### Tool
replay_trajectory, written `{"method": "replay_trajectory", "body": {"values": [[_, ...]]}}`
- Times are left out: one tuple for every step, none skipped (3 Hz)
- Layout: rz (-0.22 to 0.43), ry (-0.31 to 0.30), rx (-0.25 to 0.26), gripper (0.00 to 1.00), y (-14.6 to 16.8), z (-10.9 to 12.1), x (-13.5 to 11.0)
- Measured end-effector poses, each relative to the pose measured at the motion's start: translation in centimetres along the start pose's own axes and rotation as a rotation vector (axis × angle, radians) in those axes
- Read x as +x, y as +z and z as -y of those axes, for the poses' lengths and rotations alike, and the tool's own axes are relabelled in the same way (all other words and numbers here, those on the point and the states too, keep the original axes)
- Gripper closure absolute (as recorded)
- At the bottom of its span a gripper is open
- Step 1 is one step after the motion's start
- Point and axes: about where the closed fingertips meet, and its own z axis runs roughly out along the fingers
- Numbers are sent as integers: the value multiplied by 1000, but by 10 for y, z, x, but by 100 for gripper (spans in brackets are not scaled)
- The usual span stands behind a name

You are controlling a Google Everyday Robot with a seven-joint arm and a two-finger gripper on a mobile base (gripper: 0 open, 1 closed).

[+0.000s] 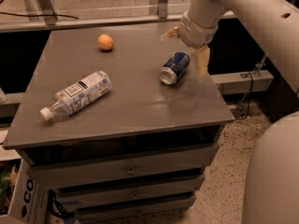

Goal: Pick pepsi can

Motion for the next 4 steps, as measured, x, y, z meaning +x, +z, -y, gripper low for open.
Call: {"method": "replay_trajectory", "body": {"values": [[-11,-38,-34,0,19,9,1],[-16,-45,-64,18,36,17,2],[-19,-46,-62,41,38,21,3],[-26,-45,-58,65,36,24,4]]}}
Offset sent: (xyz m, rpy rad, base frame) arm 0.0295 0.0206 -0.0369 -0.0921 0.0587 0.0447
